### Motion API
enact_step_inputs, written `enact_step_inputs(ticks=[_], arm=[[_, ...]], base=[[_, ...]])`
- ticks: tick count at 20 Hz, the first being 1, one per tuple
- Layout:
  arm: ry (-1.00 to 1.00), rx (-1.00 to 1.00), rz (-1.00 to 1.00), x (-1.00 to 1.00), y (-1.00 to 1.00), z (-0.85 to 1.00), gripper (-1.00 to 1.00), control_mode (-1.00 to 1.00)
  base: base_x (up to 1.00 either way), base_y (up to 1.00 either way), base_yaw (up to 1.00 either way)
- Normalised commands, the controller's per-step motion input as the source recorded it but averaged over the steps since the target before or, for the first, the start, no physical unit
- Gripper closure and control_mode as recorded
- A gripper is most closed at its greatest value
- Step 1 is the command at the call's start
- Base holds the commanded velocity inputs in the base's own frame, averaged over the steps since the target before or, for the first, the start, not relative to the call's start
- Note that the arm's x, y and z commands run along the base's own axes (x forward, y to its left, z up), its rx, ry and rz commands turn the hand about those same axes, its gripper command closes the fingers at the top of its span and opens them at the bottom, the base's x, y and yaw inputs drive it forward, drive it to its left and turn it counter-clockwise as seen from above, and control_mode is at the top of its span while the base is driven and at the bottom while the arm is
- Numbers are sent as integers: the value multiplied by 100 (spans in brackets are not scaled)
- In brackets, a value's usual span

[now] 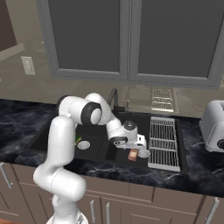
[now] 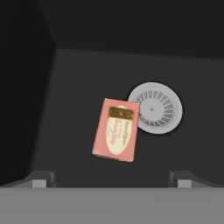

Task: Pick up the bar soap and sponge from the sink, and place them back in the cabinet, and close the cabinet doors.

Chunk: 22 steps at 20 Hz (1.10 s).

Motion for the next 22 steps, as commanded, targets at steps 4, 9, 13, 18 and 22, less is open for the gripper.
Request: enact_step_inputs(ticks=[4,9,13,18,22], arm=[[0,0,0,9,-1,-18,-100,-100],[0,0,0,7,0,-18,-100,-100],[0,0,0,6,-1,-16,-100,-100],[0,0,0,0,0,-16,-100,-100],[0,0,0,0,0,-16,-100,-100]], base=[[0,0,0],[0,0,0],[0,0,0],[0,0,0],[0,0,0]])
